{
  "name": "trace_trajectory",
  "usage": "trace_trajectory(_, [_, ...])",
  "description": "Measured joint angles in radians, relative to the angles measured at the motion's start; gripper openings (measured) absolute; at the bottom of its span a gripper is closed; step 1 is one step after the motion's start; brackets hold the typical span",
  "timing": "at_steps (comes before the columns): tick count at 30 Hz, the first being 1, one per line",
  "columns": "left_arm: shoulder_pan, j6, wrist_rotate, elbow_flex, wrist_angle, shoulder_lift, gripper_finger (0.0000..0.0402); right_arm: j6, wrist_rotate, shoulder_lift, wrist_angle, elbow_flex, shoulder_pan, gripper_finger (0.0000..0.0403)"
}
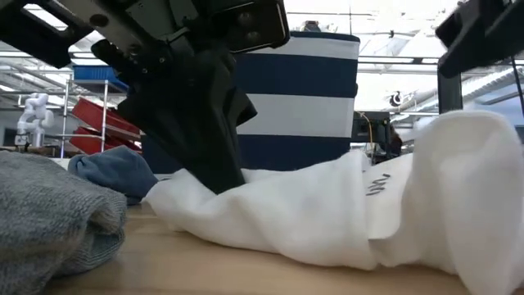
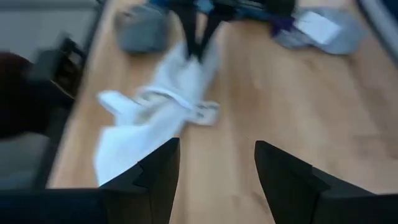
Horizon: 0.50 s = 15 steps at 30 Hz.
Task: Sort clothes
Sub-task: Put the white sock into the blue bin
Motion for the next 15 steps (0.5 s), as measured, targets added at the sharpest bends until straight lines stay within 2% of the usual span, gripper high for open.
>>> trace_trajectory(3, [0.0,0.001,-0.002,0.0,0.044,0.0,0.0007,-0.02,-0.036,-0.003,0.291,-0.135,-0.006,0.0196])
trace_trajectory(6, [0.0,0.024,-0.005,0.0,0.081,-0.016,0.0007,-0.024,-0.051,-0.002,0.474,-0.227,-0.031,0.0196])
trace_trajectory(10, [0.001,0.054,-0.037,0.026,0.079,-0.068,0.0007,-0.039,-0.044,-0.002,0.52,-0.259,-0.054,0.0196])
trace_trajectory(15, [0.0,0.099,-0.138,0.083,-0.047,-0.169,0.0007,-0.071,-0.04,-0.002,0.521,-0.259,-0.063,0.0196])
